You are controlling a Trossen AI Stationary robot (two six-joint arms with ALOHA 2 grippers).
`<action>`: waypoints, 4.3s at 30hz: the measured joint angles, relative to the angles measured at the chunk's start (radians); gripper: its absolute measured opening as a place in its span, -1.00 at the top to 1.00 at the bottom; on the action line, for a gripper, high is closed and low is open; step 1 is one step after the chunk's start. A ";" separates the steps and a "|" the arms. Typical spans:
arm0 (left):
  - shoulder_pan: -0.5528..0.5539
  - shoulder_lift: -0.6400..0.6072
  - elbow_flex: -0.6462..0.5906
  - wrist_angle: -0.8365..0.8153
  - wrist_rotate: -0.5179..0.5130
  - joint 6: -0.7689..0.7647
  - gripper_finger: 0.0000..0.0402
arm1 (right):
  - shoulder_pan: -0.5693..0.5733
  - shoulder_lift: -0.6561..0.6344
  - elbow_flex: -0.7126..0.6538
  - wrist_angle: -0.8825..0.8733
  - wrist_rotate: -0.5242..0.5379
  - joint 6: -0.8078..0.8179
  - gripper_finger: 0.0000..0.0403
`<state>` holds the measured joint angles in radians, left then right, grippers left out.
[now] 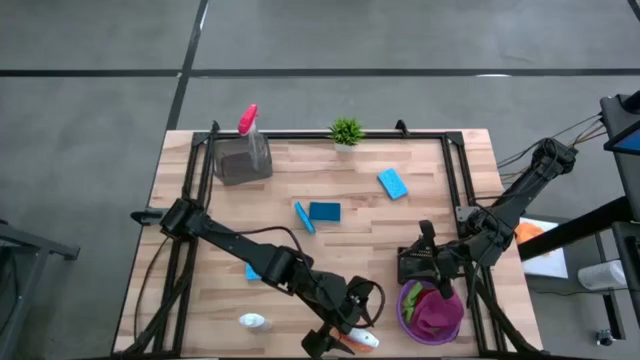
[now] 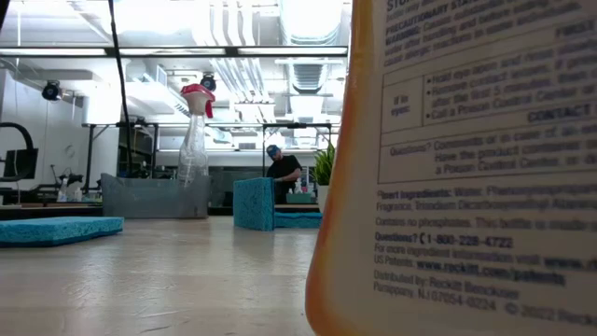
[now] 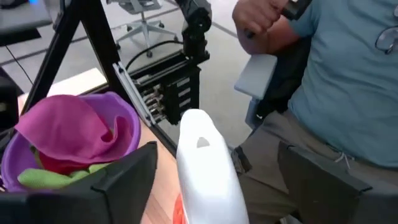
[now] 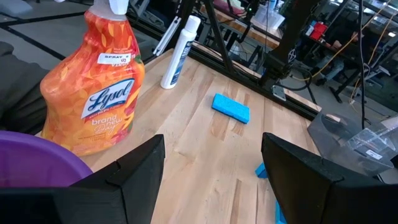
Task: Pick & Place Kitchen Items
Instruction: Put the orange spray bottle into the gray bin
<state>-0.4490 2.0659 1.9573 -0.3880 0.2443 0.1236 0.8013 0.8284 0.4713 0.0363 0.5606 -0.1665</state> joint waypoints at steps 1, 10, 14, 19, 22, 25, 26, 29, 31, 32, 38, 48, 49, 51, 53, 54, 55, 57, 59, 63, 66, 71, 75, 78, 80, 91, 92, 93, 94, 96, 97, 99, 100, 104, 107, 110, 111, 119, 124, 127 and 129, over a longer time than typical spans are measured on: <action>0.000 0.000 0.008 -0.012 0.000 0.000 -0.56 | 0.000 0.000 0.000 -0.001 0.000 0.000 -0.31; 0.010 0.006 0.001 -0.051 -0.007 0.007 -0.28 | 0.000 0.000 0.000 -0.001 0.000 0.000 -0.31; 0.013 0.010 0.001 -0.054 -0.008 0.008 -0.28 | 0.000 0.000 0.000 -0.001 0.000 0.000 -0.31; 0.014 0.010 0.002 -0.054 -0.008 0.010 -0.28 | 0.000 0.000 0.000 -0.001 0.000 0.000 -0.31; 0.014 0.010 0.002 -0.054 -0.008 0.007 -0.28 | 0.000 0.000 0.000 -0.002 0.000 0.000 -0.31; 0.014 0.010 0.002 -0.054 -0.008 0.007 -0.28 | 0.000 0.000 0.000 -0.003 0.000 0.000 -0.31; 0.014 0.010 0.002 -0.053 -0.008 0.007 -0.28 | 0.000 0.000 0.000 -0.003 0.000 0.000 -0.31; 0.016 0.010 0.002 -0.048 -0.009 0.002 -0.28 | 0.000 0.000 0.000 -0.003 0.000 0.000 -0.31; 0.017 0.010 0.002 -0.047 -0.010 -0.005 -0.28 | 0.000 0.000 0.000 -0.003 0.000 0.000 -0.31; 0.017 0.010 0.002 -0.047 -0.011 -0.011 -0.28 | 0.000 0.000 0.000 -0.003 0.000 0.000 -0.31; 0.025 0.010 0.002 -0.047 -0.012 -0.048 -0.25 | 0.000 0.000 0.000 -0.003 0.000 0.002 -0.31; 0.025 0.010 0.002 -0.052 -0.010 -0.068 0.49 | 0.000 0.000 0.000 -0.008 0.000 0.006 -0.31; 0.025 0.010 0.005 -0.057 -0.011 -0.068 0.50 | 0.000 0.000 0.000 -0.008 0.000 0.006 -0.31; 0.025 0.010 0.017 -0.078 -0.012 -0.068 0.50 | 0.000 0.000 0.000 -0.008 0.000 0.006 -0.31; 0.025 0.009 0.036 -0.117 -0.023 -0.069 0.50 | 0.000 0.000 0.000 -0.008 0.000 0.006 -0.31; 0.025 0.007 0.047 -0.143 -0.037 -0.071 0.50 | 0.000 0.000 0.000 -0.008 0.000 0.006 -0.31; 0.025 0.003 0.060 -0.169 -0.059 -0.075 0.50 | 0.000 0.000 0.000 -0.008 0.000 0.007 -0.31; 0.024 -0.002 0.094 -0.229 -0.129 -0.096 0.50 | 0.000 0.000 0.000 -0.010 0.000 0.010 -0.31; 0.025 -0.010 0.138 -0.296 -0.204 -0.128 0.50 | 0.000 0.000 0.000 -0.013 0.000 0.010 -0.31; 0.025 -0.034 0.218 -0.413 -0.337 -0.197 0.50 | 0.000 0.000 0.000 -0.016 0.000 0.010 -0.31; 0.026 -0.051 0.281 -0.542 -0.472 -0.296 0.50 | 0.000 0.000 0.000 -0.015 0.000 0.013 -0.31; 0.035 -0.102 0.361 -0.765 -0.709 -0.467 0.50 | 0.000 0.000 0.000 -0.015 0.000 0.014 -0.31; 0.056 -0.171 0.346 -0.910 -0.811 -0.613 0.50 | 0.000 0.000 -0.001 -0.015 0.000 0.014 -0.31; 0.074 -0.229 0.307 -1.019 -0.855 -0.724 0.50 | 0.000 0.000 -0.001 -0.015 0.000 0.024 -0.31; 0.085 -0.266 0.259 -1.069 -0.875 -0.791 0.50 | 0.000 0.000 -0.001 -0.016 0.000 0.029 -0.31; 0.099 -0.573 -0.321 -0.515 -0.825 -0.837 0.50 | 0.000 0.000 -0.001 -0.027 0.000 0.029 -0.31; 0.104 -0.606 -0.380 -0.452 -0.817 -0.835 0.50 | 0.000 0.000 -0.001 -0.030 0.000 0.029 -0.31; 0.107 -0.638 -0.435 -0.400 -0.815 -0.834 0.50 | 0.000 0.000 -0.001 -0.030 0.000 0.029 -0.31; 0.110 -0.670 -0.487 -0.357 -0.817 -0.834 0.50 | 0.000 0.000 -0.001 -0.031 0.000 0.029 -0.31; 0.119 -0.736 -0.575 -0.298 -0.821 -0.837 0.50 | 0.000 0.000 -0.001 -0.031 0.000 0.029 -0.31; 0.123 -0.769 -0.614 -0.277 -0.824 -0.846 0.50 | 0.000 0.000 -0.001 -0.031 0.000 0.029 -0.31; 0.127 -0.836 -0.684 -0.244 -0.830 -0.862 0.50 | 0.000 0.000 -0.001 -0.031 0.000 0.029 -0.31; 0.129 -0.868 -0.711 -0.239 -0.837 -0.875 0.50 | 0.000 0.000 -0.001 -0.031 0.000 0.029 -0.31; 0.139 -0.992 -0.778 -0.272 -0.895 -0.918 0.50 | 0.000 0.000 -0.001 -0.030 0.000 0.029 -0.31; 0.143 -1.069 -0.788 -0.332 -0.966 -0.945 0.50 | 0.000 0.000 -0.001 -0.030 0.000 0.029 -0.31; 0.145 -1.135 -0.788 -0.416 -1.038 -0.983 0.50 | 0.000 0.000 -0.001 -0.030 0.000 0.029 -0.31; 0.146 -1.154 -0.788 -0.442 -1.059 -0.998 0.50 | 0.000 0.000 -0.001 -0.030 0.000 0.029 -0.31; 0.198 -1.212 -0.747 -0.721 -1.157 -1.133 0.50 | 0.000 0.000 -0.001 -0.030 0.000 0.029 -0.31; 0.261 -1.203 -0.704 -0.781 -1.181 -1.137 0.50 | 0.000 0.000 -0.001 -0.030 0.000 0.029 -0.31; 0.311 -1.191 -0.677 -0.798 -1.183 -1.099 0.50 | 0.000 0.000 -0.001 -0.030 0.000 0.029 -0.31; 0.349 -1.182 -0.656 -0.819 -1.188 -1.082 0.50 | 0.000 0.000 -0.001 -0.030 0.000 0.029 -0.31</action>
<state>-0.0995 0.8840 1.3009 -1.2067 -0.9432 -0.9582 0.8013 0.8287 0.4706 0.0067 0.5602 -0.1375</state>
